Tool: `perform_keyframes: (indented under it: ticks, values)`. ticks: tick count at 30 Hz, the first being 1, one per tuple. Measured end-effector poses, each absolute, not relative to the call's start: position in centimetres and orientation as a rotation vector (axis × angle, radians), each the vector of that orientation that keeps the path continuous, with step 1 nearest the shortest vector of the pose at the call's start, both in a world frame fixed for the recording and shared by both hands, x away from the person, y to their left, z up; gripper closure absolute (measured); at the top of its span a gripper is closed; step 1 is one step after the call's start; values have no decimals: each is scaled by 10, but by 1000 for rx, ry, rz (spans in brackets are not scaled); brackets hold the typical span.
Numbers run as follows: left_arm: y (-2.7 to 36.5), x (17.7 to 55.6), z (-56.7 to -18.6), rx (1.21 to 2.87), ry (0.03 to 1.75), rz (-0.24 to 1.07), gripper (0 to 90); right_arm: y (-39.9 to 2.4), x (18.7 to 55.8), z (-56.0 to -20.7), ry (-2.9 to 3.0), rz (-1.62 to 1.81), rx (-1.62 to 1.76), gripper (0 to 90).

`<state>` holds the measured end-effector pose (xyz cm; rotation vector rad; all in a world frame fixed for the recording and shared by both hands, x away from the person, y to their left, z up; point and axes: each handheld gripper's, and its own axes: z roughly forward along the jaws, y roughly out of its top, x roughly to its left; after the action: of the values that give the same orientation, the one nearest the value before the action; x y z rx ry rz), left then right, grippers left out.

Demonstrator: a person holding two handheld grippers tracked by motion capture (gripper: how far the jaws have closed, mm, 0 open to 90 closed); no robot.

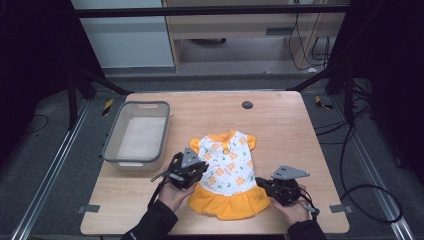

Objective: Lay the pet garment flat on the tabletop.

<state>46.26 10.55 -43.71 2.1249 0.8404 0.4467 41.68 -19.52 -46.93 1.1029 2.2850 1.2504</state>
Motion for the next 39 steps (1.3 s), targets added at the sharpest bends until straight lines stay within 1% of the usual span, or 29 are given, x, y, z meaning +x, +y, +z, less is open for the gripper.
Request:
perform_keyframes:
  ticks: [2,4,10,13,15,18,23,25,28,31,33,39]
  values:
    - [95,474,-448,2169,856,454,821,-190,419,-474,2297,1244,1092,900]
    - [92,481,-458,2204,880,460,821,-186,421,-479,2314,1217,1091,899]
    - [106,492,-483,2244,969,425,812,-181,424,-493,2401,1149,1098,895]
    - [112,493,-491,2248,978,425,796,-179,422,-497,2432,1134,1103,897]
    - [112,494,-492,2238,971,429,794,-177,418,-498,2455,1118,1099,898]
    - [109,495,-494,2236,950,470,794,-175,415,-499,2470,1136,1096,899]
    - [109,498,-494,2234,948,482,787,-172,411,-499,2508,1163,1101,897]
    - [111,496,-491,2230,956,483,767,-172,412,-497,2509,1184,1088,896]
    - [114,488,-480,2191,928,482,768,-176,414,-488,2441,1248,1075,900]
    - [115,479,-469,2172,889,456,768,-180,423,-478,2341,1300,1066,900]
    - [113,471,-468,2198,860,444,766,-179,432,-475,2286,1306,1064,900]
    - [116,459,-483,2266,835,438,764,-172,461,-491,2273,1213,1093,900]
